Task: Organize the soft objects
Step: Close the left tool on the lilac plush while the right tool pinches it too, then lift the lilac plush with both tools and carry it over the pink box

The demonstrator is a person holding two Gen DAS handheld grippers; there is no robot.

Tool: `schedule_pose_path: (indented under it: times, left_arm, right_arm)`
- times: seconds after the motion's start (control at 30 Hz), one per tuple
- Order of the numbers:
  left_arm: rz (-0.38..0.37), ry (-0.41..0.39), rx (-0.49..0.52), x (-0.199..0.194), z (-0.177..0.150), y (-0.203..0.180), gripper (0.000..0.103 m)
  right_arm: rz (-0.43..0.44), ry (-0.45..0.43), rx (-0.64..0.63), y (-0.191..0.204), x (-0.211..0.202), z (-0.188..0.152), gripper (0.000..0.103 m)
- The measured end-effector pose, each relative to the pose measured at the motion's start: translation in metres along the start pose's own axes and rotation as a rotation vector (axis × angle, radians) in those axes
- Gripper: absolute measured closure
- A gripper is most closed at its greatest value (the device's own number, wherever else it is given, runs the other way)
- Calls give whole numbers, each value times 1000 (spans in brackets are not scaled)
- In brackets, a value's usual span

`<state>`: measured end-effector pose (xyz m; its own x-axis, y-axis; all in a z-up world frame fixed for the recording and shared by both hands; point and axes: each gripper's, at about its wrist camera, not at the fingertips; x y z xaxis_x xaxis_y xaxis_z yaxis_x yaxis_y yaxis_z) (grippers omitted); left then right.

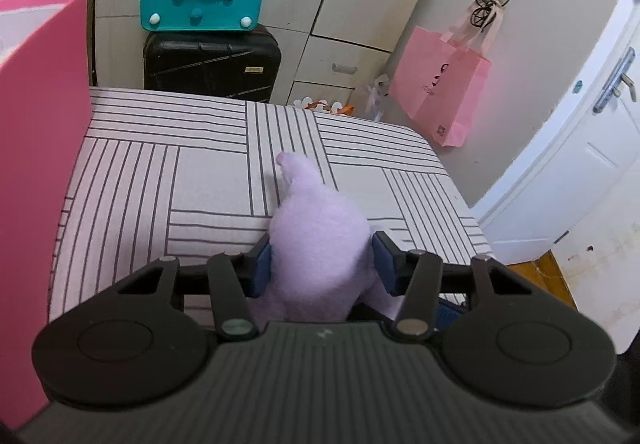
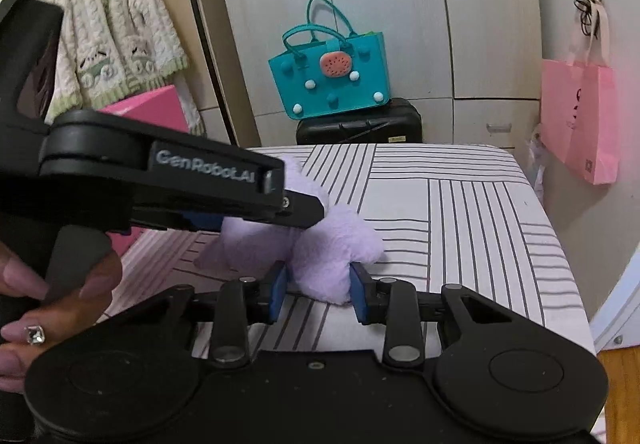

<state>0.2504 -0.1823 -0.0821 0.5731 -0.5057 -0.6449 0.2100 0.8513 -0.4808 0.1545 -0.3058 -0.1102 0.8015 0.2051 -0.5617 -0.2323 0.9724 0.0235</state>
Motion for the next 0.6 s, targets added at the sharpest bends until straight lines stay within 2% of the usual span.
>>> schedule_pose_path:
  times: [0.27, 0.47, 0.6]
  left_arm:
    - [-11, 20, 58, -29, -14, -7, 53]
    - [-37, 0, 58, -57, -23, -7, 53]
    - [-68, 18, 56, -71, -25, -2, 53]
  right_arm:
    - [-10, 10, -23, 17, -25, -4, 62]
    - [0, -23, -39, 28, -47, -6, 59]
    - [9, -20, -17, 33, -58, -5, 59]
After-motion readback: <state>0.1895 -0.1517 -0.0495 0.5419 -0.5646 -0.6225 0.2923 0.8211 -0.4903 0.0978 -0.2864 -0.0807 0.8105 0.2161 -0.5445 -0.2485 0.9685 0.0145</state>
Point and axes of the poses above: each gripper's, at about its wrist camera, not at the fingertips, and x roughly the way its jaws point, y to its left, z to its top, and after that the axes turned 13 degrees about -x, right-handed
